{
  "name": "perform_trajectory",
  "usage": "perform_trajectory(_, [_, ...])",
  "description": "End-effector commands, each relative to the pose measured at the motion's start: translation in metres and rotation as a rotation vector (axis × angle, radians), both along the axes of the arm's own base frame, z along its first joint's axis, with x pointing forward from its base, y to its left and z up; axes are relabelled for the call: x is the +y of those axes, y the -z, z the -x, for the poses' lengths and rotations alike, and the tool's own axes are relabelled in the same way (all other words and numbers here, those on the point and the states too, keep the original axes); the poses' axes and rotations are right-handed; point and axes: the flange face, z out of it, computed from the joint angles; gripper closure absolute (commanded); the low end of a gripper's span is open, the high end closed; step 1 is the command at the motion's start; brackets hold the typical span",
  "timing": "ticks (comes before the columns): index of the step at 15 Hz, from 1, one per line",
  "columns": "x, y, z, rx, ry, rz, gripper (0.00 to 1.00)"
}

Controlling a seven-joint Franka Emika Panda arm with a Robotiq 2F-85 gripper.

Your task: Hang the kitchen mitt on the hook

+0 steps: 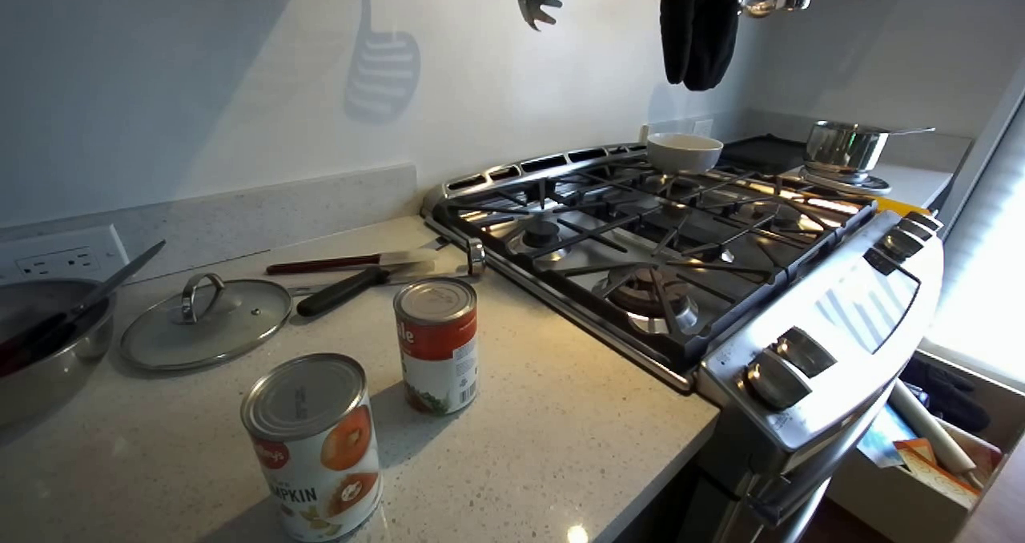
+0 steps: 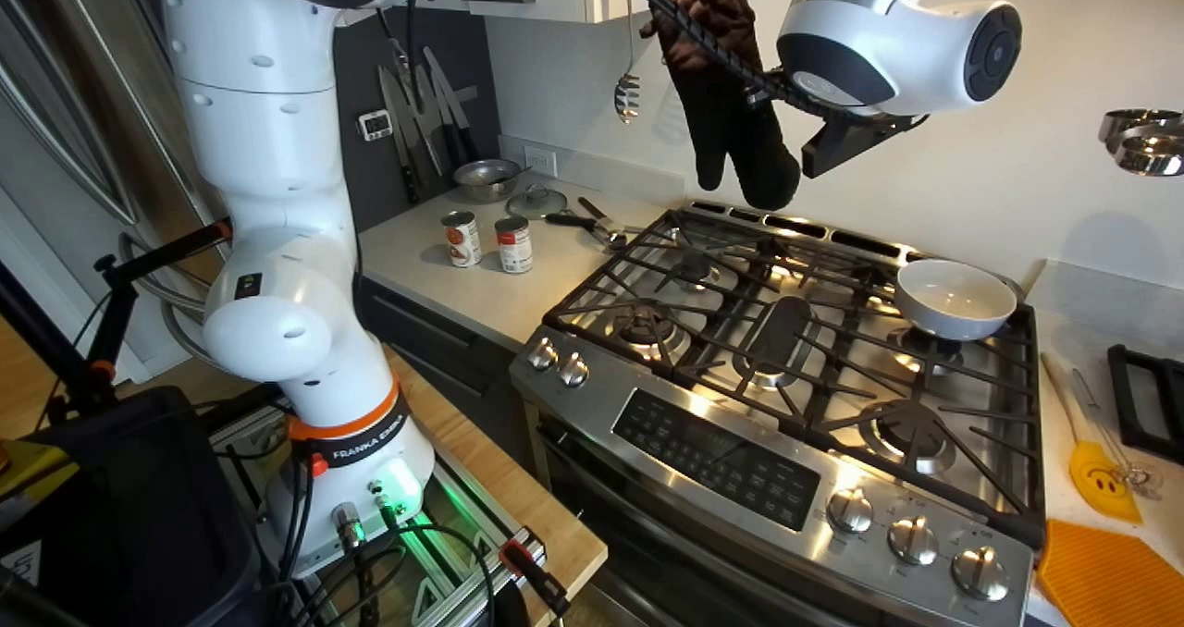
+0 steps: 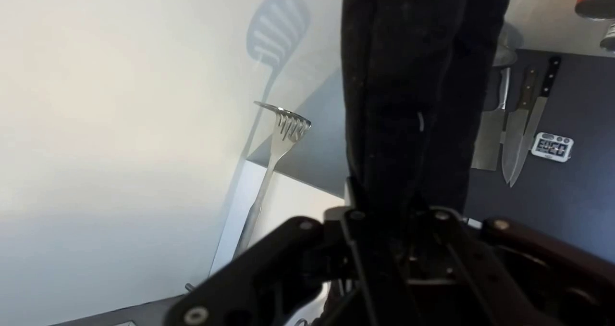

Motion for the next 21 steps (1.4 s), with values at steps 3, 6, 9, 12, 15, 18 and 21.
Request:
perform_trajectory(3, [0.012, -0.025, -0.014, -0.120, -0.004, -0.081, 0.95])
perform_trajectory(6, [0.020, -0.041, -0.026, -0.186, 0.011, -0.138, 0.95])
perform_trajectory(9, [0.022, -0.053, -0.036, -0.230, 0.021, -0.188, 0.95])
perform_trajectory(12, [0.026, -0.058, -0.046, -0.250, 0.006, -0.210, 0.95])
perform_trajectory(15, [0.028, -0.055, -0.043, -0.228, 0.015, -0.188, 0.81])
perform_trajectory(18, [0.028, -0.054, -0.045, -0.229, 0.012, -0.188, 0.81])
perform_trajectory(21, [0.030, -0.053, -0.048, -0.229, 0.013, -0.194, 0.95])
